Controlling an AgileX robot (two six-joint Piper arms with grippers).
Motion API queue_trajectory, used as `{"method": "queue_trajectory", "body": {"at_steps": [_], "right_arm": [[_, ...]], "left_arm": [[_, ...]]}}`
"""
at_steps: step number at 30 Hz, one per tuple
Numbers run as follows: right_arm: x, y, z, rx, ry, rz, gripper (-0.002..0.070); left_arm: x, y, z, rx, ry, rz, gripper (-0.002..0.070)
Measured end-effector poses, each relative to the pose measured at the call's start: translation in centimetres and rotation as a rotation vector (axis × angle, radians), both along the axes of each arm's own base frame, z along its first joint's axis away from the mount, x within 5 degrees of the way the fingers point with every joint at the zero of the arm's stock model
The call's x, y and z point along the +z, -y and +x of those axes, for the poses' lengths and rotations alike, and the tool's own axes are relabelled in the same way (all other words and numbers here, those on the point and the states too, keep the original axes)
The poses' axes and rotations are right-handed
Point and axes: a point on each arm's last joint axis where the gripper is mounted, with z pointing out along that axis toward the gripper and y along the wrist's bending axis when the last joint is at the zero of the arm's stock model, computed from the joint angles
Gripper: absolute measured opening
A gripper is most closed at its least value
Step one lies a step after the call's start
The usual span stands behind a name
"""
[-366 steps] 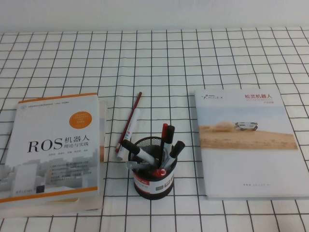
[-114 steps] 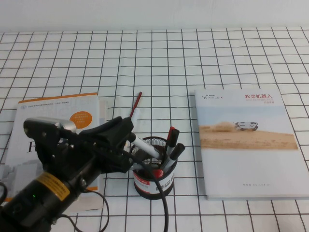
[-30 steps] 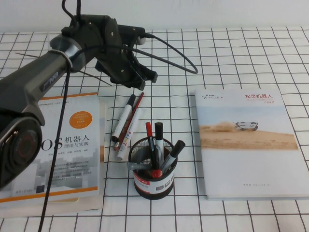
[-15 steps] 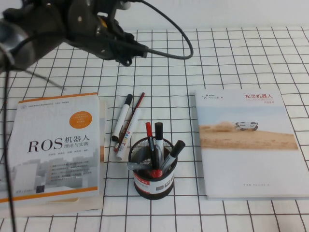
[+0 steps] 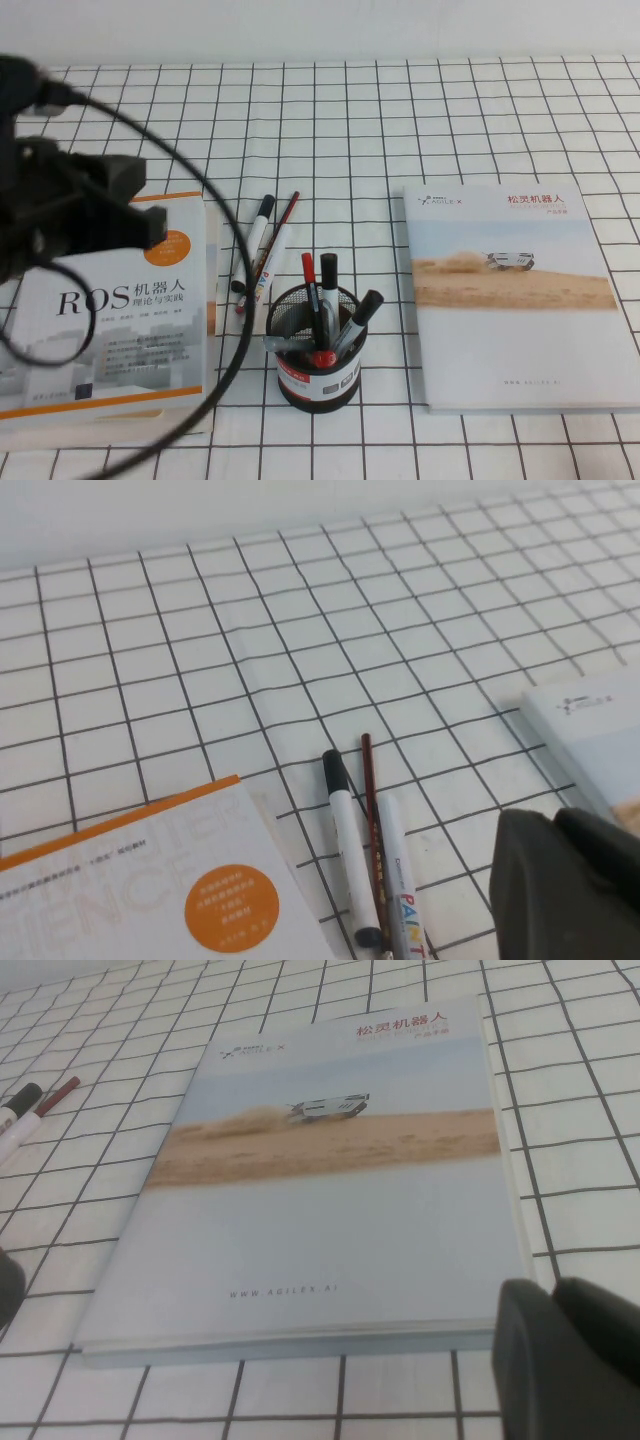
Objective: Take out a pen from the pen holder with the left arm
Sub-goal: 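Take a marker out of the pen holder and lay it on the table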
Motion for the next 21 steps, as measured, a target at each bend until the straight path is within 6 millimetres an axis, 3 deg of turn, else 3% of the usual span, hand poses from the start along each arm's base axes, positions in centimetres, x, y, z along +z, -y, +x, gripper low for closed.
{"method": "queue_trajectory", "body": {"at_steps": [4,8,12,21], "right_arm": [[0.0,0.0,0.0,0.0,0.0,0.0,-0.0012],[0.0,0.0,0.0,0.0,0.0,0.0,-0.0012],[0.0,0.0,0.0,0.0,0.0,0.0,-0.0012],[0.0,0.0,0.0,0.0,0.0,0.0,-0.0013]], "left_arm": [[-0.5,-2.0,-4.2,0.014,0.079,-0.063,-0.0002],[-2.0,-3.2,-6.8,0.041,0.055,-0.123,-0.0002],[-3.5,-4.0,-8.1,0.035,0.038,-0.049,-0.0002],[-5.8,-4.4,-8.4,0.02,0.092,0.039,-0.0002]]}}
